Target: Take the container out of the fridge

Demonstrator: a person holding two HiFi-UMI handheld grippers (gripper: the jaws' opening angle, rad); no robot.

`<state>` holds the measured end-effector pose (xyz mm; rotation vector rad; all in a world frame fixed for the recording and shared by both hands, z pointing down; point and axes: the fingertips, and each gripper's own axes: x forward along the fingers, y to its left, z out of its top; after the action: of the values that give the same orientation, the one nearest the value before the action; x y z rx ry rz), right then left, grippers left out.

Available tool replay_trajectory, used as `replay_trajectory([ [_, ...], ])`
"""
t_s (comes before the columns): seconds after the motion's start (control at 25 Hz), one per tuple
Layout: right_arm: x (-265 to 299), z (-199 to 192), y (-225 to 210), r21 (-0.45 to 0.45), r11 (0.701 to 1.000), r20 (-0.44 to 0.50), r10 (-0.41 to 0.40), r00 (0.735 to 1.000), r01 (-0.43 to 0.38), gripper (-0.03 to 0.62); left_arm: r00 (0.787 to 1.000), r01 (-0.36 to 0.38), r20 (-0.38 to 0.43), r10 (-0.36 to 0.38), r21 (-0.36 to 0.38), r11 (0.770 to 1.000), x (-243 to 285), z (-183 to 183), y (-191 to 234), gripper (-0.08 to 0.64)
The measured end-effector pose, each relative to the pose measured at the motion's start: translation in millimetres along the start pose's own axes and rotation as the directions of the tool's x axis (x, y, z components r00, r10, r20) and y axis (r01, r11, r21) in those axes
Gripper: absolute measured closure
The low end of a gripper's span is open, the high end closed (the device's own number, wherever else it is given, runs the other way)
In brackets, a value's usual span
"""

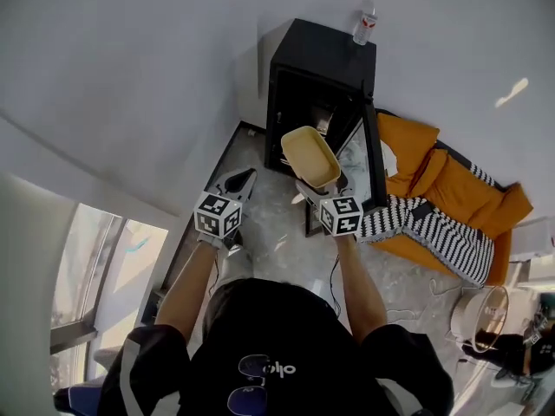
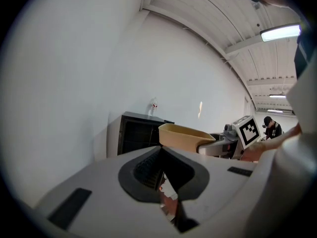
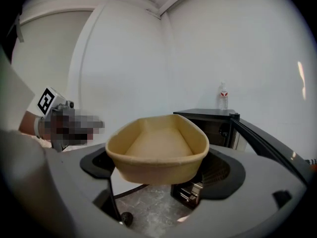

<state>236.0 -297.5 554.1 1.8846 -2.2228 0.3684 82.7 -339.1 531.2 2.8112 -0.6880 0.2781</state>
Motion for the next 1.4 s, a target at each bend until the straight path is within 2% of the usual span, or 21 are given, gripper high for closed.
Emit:
replay_trajectory([
  [0.32, -78.6, -30.7, 32.0, -0.035, 0.991, -0.019, 0.131, 0.991, -0.132, 0.071, 0.993, -0.118, 0.016, 0.119, -0.023, 0.993, -66.7, -30.6, -79.2, 0.56],
  [0.48, -110.6, -49.3, 52.3, -0.065, 0.975, -0.037, 0.21, 0.977, -0.212, 0.07, 0.982, -0.186, 0.032, 0.187, -0.037, 0.982, -97.5, -44.1, -112.1, 0.56],
  [0.68, -140.7, -62.5, 70.3, -0.086, 0.955, -0.05, 0.28, 0.959, -0.284, 0.071, 0.972, -0.232, 0.039, 0.233, -0.042, 0.972, -127.7, -50.8, -146.3, 0.56],
  [1.12, -145.4, -71.4, 121.2, -0.113, 0.913, -0.066, 0.387, 0.92, -0.392, 0.07, 0.952, -0.3, 0.05, 0.302, -0.053, 0.952, -162.6, -58.8, -146.1, 0.56],
  [1.4, -135.4, -73.5, 151.0, -0.116, 0.894, -0.086, 0.426, 0.901, -0.433, 0.071, 0.943, -0.328, 0.041, 0.331, -0.074, 0.942, -187.4, -73.4, -133.3, 0.56],
])
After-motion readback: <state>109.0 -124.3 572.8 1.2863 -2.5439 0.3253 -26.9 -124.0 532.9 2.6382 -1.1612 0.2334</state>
